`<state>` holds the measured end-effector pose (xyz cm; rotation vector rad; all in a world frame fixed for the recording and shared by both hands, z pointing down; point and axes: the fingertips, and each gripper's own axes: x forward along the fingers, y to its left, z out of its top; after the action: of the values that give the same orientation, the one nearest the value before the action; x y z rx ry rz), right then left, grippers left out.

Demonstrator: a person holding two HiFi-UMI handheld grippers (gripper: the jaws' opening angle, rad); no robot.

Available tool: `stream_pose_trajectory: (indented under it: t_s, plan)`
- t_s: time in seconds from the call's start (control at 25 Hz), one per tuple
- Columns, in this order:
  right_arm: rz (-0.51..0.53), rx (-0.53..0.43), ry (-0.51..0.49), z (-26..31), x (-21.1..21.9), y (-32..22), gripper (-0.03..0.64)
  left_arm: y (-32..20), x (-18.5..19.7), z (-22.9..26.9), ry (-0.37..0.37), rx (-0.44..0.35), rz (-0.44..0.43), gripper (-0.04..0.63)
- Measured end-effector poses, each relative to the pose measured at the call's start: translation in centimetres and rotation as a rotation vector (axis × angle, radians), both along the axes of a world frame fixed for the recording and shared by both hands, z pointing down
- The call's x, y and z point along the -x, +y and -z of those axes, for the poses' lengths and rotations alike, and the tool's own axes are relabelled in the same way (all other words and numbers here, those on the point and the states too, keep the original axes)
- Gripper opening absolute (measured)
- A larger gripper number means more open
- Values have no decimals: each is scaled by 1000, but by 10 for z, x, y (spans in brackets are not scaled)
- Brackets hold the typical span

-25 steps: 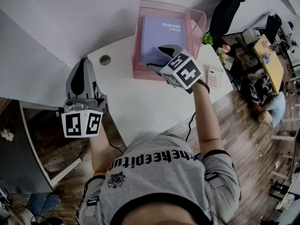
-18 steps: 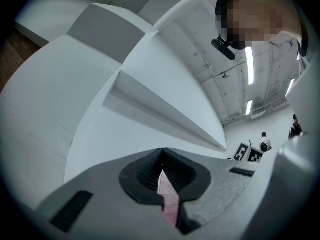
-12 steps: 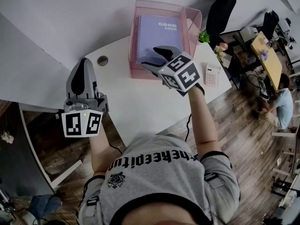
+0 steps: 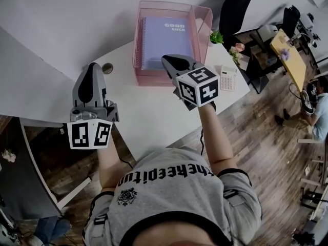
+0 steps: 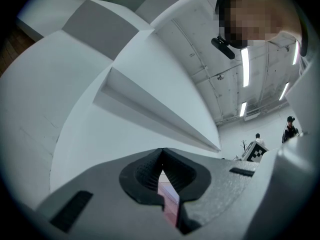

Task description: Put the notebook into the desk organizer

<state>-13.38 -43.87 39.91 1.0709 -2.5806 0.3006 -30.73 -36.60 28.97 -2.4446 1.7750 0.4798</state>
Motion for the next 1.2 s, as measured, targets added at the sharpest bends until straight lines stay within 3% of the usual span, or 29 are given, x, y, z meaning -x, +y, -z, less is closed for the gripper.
stream_pose_trajectory:
  t_s: [0.48,1.2]
  plan:
    - [-115,-176,-85,29,-33,17,2,10,-35,16,-30,-23,-30,3]
    - [-251,-338,-164,75,-102,69,3,51,-91,32,-56,-45,-46,3]
